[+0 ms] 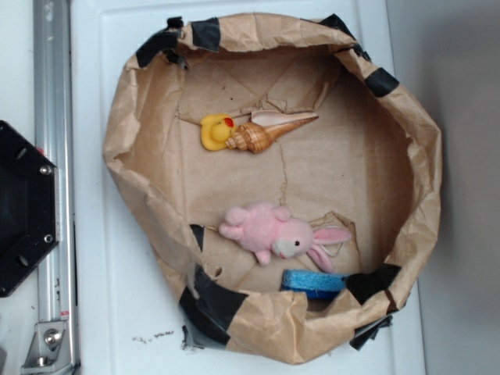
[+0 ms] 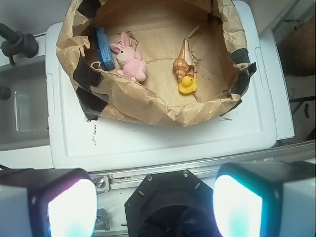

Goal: Grab the yellow duck.

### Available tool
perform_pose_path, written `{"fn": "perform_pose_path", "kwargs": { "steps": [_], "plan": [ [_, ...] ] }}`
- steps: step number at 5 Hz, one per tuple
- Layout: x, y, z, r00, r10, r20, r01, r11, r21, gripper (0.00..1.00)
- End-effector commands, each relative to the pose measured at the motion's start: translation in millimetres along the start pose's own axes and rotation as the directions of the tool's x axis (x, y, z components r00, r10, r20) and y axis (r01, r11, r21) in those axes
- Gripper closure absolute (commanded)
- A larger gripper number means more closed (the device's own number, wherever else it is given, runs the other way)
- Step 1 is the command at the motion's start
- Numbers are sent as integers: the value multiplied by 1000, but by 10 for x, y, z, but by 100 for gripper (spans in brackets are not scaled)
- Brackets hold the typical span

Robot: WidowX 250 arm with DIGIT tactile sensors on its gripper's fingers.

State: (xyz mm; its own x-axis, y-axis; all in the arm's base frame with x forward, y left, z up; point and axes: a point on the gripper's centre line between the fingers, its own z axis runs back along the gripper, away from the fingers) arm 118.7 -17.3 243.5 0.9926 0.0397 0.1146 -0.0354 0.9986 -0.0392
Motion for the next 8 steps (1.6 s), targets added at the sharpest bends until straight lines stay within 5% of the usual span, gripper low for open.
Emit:
{"fn": "perform_pose_path", "kwargs": {
  "steps": [1, 2, 3, 4, 6, 8],
  "plan": [
    [0, 0, 0, 1000, 0, 0, 0, 1000, 0, 0],
    [452, 37, -277, 990, 116, 74, -118, 993, 23, 0],
    [776, 38, -442, 978, 184, 99, -182, 983, -29, 0],
    [1008, 161, -858, 981, 178, 77, -181, 983, 41, 0],
    [965, 468, -1567, 996, 85, 19, -87, 993, 83, 0],
    [932, 655, -1711, 999, -36, -5, 36, 995, 97, 0]
  ]
}}
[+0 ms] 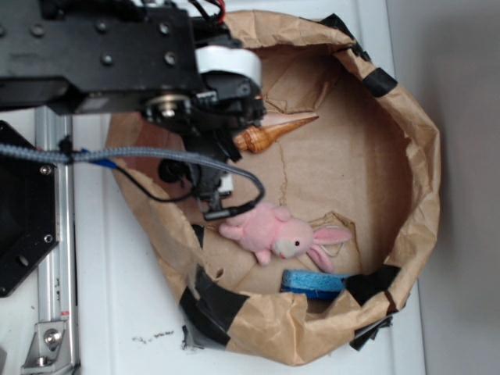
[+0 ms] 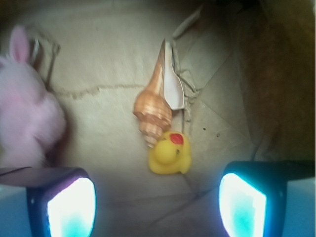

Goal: Grab the yellow duck.

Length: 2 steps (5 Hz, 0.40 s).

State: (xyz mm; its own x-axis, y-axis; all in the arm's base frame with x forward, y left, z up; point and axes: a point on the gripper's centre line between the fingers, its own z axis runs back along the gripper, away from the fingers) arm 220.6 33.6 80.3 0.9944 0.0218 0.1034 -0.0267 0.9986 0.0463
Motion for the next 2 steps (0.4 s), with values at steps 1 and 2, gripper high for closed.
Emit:
{"fn": "perform_pose_path", "kwargs": {
  "steps": [1, 2],
  "plan": [
    [163, 208, -58, 1000, -30, -7, 30, 1000, 1, 0],
    [249, 216, -119, 999, -44, -8, 44, 999, 1, 0]
  ]
}}
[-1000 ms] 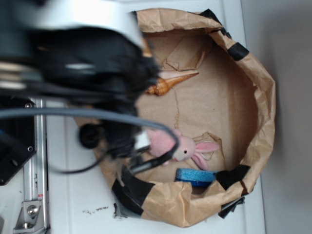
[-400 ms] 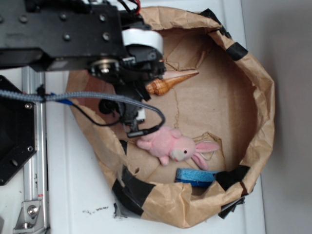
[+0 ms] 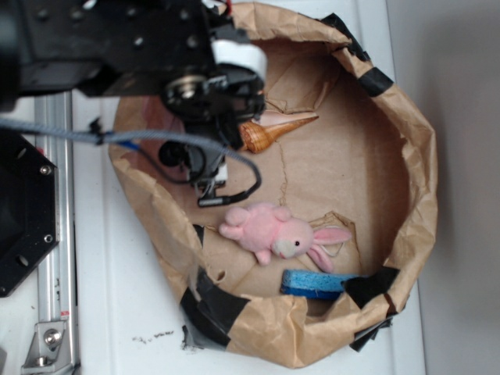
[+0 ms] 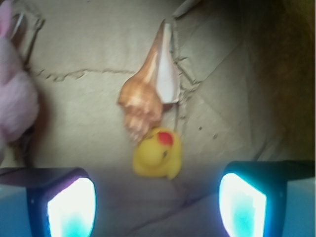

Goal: Grab the yellow duck.

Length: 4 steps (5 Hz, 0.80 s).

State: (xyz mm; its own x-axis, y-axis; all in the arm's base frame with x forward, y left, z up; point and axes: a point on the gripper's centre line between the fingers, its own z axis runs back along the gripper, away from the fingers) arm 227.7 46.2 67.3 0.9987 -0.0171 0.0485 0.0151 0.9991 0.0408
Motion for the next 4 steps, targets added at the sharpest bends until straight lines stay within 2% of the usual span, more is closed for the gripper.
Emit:
{"fn": "perform_pose_path", "kwargs": {
  "steps": [1, 3, 4],
  "plan": [
    [259, 90, -44, 999, -20, 37, 19, 1000, 18, 0],
    [273, 219, -237, 990, -137, -27, 139, 988, 73, 0],
    [299, 211, -277, 987, -154, -47, 158, 982, 101, 0]
  ]
}}
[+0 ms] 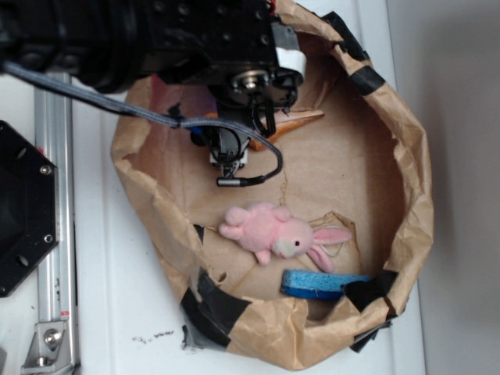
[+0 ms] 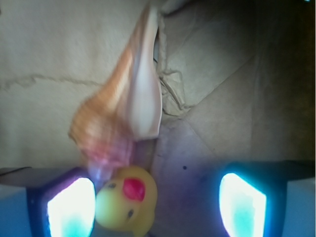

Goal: Grab the yellow duck.

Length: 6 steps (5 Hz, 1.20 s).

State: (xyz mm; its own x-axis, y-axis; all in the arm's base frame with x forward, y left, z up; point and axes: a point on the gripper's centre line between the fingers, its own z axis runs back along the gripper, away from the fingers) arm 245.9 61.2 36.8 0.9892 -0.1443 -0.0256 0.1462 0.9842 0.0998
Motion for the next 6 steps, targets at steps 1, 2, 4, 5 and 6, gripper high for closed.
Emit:
{"fn": "perform_pose_path", "kwargs": {
  "steps": [1, 2, 4, 5, 6],
  "plan": [
    [142, 82, 31, 999, -29, 19, 28, 998, 56, 0],
    [149, 77, 31, 999, -33, 18, 32, 998, 55, 0],
    [107, 102, -128, 996, -67, -58, 72, 993, 92, 0],
    [38, -116, -289, 939, -309, -153, 282, 943, -179, 0],
    [10, -174, -231, 931, -352, -99, 317, 912, -261, 0]
  ]
}}
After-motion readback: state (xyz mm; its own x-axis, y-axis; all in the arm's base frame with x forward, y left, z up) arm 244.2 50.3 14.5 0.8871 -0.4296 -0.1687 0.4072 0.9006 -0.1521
